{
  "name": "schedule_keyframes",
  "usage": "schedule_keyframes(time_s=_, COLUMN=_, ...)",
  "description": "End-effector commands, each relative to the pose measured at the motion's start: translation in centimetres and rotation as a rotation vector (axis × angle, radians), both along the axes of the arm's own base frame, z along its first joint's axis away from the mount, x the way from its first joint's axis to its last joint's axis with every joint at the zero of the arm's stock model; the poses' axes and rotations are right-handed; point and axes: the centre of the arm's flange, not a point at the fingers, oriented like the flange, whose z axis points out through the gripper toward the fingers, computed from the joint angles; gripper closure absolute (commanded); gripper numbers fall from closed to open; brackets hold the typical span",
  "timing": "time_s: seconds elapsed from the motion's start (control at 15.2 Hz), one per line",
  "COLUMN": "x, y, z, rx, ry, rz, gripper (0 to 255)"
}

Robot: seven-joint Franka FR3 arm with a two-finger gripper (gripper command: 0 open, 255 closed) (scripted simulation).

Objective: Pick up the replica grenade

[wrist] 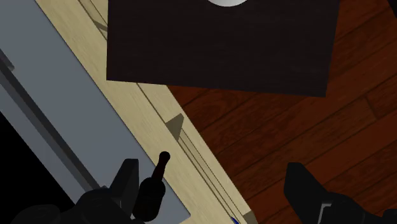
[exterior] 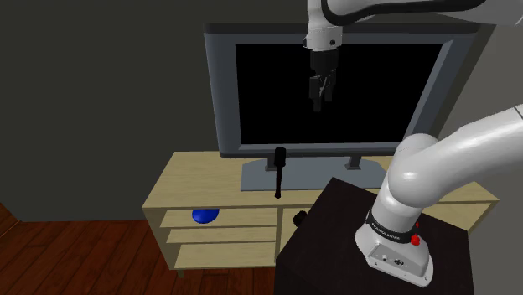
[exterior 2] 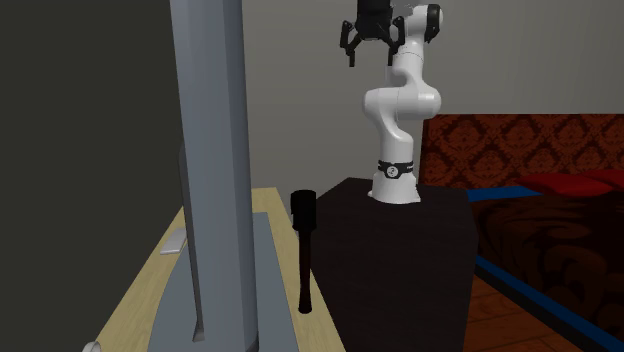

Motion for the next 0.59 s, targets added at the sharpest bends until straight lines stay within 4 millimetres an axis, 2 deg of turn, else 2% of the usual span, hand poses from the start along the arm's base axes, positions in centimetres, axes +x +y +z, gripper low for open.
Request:
schedule_keyframes(time_s=0.0, x=0.0, y=0.0, z=0.0, rx=0.0, ry=0.0, rz=0.0, gripper=0)
schedule_keyframes(time_s=0.53, x=5.0, y=-2.5, z=-8.5, rx=-0.001, ry=-0.049, rz=-0.054, gripper=0)
